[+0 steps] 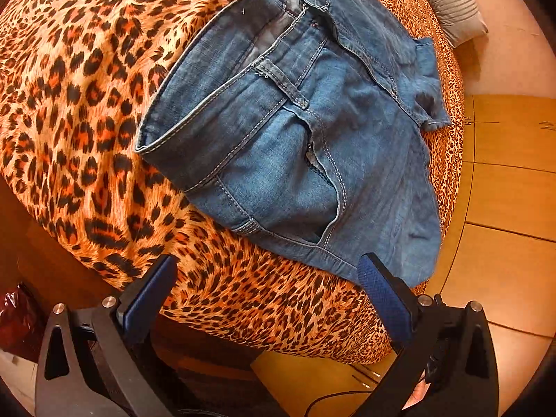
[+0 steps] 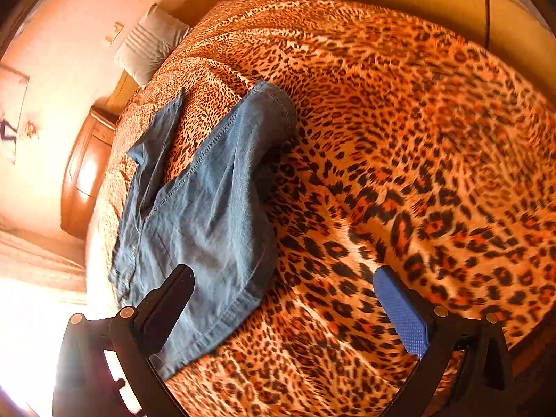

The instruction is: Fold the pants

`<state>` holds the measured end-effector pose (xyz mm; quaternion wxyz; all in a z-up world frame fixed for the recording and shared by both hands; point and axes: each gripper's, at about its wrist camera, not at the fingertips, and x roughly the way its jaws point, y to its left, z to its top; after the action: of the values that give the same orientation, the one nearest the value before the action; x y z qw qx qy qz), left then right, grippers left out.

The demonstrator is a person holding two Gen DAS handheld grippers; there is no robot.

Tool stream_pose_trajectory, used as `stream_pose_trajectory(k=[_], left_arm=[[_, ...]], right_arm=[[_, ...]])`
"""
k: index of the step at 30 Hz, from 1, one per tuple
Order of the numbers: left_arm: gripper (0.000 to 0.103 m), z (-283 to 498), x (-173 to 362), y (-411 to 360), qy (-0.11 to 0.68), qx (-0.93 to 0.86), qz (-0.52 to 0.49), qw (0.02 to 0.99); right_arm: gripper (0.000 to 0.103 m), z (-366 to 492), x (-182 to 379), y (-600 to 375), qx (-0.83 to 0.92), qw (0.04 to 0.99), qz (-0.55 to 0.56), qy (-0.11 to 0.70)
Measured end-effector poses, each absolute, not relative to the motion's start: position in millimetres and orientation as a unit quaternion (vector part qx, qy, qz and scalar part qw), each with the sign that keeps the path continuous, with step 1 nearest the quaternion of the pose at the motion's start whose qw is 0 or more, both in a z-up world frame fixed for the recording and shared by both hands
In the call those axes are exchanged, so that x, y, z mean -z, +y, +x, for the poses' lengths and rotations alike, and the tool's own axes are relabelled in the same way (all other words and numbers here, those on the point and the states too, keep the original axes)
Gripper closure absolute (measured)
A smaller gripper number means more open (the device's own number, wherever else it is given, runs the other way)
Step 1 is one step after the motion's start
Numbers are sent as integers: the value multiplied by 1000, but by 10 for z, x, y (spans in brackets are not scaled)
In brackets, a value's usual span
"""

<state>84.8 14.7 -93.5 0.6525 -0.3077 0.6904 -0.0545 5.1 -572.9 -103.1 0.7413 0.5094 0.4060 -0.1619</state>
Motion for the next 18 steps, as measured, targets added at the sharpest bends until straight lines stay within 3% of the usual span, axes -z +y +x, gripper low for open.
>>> stream_pose_trajectory(k=[5, 8, 9, 11, 12, 13, 15, 17, 18], left_arm=[[0, 1151, 984, 45, 693, 77, -301, 650], [0, 1267, 1051, -24, 701, 72, -284, 650], [0, 1308, 1073, -36, 704, 66, -277, 651], [8, 1398, 1105, -64, 709, 57, -271, 649], [10, 1430, 1119, -79, 712, 50, -265, 648], [16, 1457, 1123, -94, 716, 42, -253, 649], [22, 1468, 1116, -116, 722, 32, -236, 649], [43, 1452, 1083, -145, 725, 21, -199, 659], [47, 1438, 1075, -169, 727, 20, -175, 663]], right_arm=[[1, 163, 1572, -5669, 105, 647, 685, 319], [6, 186, 1637, -5619, 105, 636, 714, 274], [13, 199, 1598, -5633, 112, 646, 706, 267], [52, 275, 1528, -5667, 104, 657, 695, 273], [65, 320, 1432, -5682, 97, 667, 684, 279], [88, 354, 1311, -5686, 91, 686, 663, 284], [89, 398, 967, -5651, 90, 733, 605, 298], [89, 430, 600, -5564, 82, 777, 537, 319], [90, 436, 439, -5499, 78, 796, 497, 337]])
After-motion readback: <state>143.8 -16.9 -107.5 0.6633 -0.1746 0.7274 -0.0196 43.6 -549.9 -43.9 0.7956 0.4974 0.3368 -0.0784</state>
